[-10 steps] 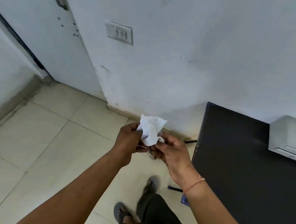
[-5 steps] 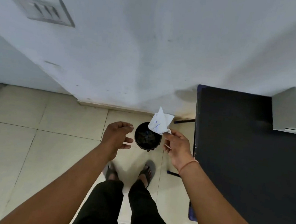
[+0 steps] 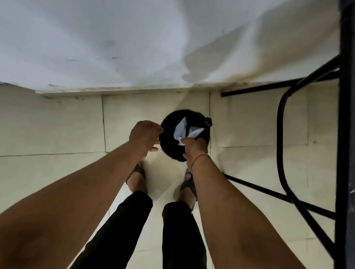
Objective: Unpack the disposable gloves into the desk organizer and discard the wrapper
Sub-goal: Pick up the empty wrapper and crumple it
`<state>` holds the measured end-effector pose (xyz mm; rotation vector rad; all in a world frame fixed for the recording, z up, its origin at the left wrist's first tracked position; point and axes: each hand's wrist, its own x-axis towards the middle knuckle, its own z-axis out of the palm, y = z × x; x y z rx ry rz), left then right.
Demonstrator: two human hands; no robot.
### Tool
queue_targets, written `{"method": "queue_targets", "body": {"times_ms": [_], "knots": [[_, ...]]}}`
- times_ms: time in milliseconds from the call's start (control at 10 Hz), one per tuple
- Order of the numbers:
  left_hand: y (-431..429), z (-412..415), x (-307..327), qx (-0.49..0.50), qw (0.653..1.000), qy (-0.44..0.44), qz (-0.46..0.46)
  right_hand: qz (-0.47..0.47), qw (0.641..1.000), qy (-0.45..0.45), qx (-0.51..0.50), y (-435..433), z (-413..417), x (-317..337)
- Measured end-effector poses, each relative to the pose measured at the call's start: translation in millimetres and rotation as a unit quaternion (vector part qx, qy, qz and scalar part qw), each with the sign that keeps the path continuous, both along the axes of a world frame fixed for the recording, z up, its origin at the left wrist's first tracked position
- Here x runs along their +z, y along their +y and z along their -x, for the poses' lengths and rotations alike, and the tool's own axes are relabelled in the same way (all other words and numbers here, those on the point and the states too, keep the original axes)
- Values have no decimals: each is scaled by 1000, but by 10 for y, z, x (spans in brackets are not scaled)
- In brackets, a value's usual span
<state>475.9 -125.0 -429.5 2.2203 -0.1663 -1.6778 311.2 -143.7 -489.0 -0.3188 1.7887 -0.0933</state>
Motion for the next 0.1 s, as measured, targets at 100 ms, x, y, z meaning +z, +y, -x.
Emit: {"method": "queue_targets", "body": {"times_ms": [100], "knots": [[4, -29, -99, -12, 1000, -12, 6, 14, 1000, 22, -13, -13, -40, -190]]}}
